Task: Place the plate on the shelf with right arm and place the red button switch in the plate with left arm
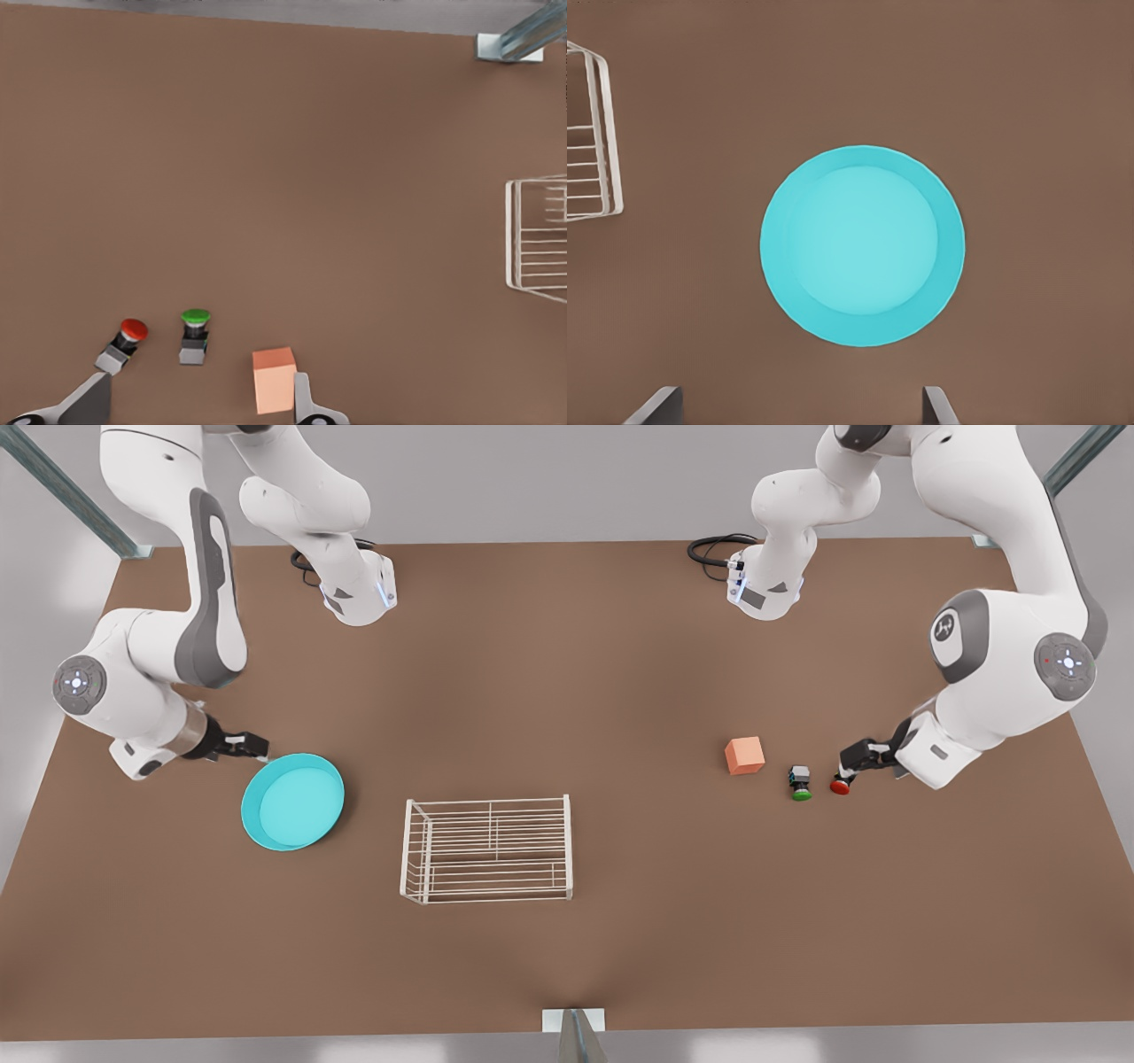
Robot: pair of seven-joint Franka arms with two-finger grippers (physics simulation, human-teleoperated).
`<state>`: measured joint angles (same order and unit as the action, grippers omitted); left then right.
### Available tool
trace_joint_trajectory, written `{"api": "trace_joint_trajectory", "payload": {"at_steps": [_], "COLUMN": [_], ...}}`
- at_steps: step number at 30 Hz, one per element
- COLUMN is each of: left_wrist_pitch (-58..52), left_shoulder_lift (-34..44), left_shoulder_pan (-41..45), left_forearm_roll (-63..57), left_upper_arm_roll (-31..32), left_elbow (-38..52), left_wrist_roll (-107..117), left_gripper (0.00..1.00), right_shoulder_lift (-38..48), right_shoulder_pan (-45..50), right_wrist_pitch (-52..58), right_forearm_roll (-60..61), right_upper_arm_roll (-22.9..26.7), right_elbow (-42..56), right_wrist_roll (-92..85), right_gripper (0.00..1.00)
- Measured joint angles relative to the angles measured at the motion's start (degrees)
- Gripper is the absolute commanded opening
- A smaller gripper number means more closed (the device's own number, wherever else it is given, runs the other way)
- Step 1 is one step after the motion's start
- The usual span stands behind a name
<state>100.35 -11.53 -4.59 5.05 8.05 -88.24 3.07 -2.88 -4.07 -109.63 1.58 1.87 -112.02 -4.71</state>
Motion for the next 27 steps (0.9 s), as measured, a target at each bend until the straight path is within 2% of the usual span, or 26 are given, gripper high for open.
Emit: {"api": "trace_joint_trajectory", "payload": {"at_steps": [3,5,9,11,15,18,27], "left_wrist_pitch": [1.7,2.3,2.8,3.1,5.2,8.3,10.0], "left_shoulder_lift": [0.2,0.7,1.3,-0.9,-5.9,-8.3,-8.1], "left_shoulder_pan": [-0.5,-0.5,7.1,4.1,-7.7,-9.3,-10.5], "left_forearm_roll": [0.5,-0.2,-4.2,-4.9,-5.3,-5.8,-6.2], "left_upper_arm_roll": [1.3,5.7,8.4,8.2,8.0,8.0,8.1], "left_elbow": [-0.2,-1.2,-4.4,-3.0,-1.3,-0.8,-0.9], "left_wrist_roll": [0.0,0.0,0.0,-0.1,-0.3,-0.4,-0.5], "left_gripper": [1.00,1.00,1.00,1.00,1.00,1.00,1.00], "right_shoulder_lift": [-1.8,-4.8,-11.0,-13.3,-17.7,-20.3,-25.7], "right_shoulder_pan": [-1.6,-3.2,-9.2,-10.9,-11.9,-12.0,-13.1], "right_wrist_pitch": [-2.0,-3.4,-5.7,-7.4,-12.8,-17.3,-26.4], "right_forearm_roll": [0.7,2.3,6.1,6.9,7.3,6.4,5.9], "right_upper_arm_roll": [0.1,0.2,0.0,0.1,-0.1,-0.2,-0.3], "right_elbow": [-0.1,0.3,2.6,2.9,2.3,1.2,0.6], "right_wrist_roll": [-1.0,-2.1,-5.1,-7.0,-10.7,-13.7,-22.1], "right_gripper": [1.00,1.00,1.00,1.00,1.00,0.99,0.97]}}
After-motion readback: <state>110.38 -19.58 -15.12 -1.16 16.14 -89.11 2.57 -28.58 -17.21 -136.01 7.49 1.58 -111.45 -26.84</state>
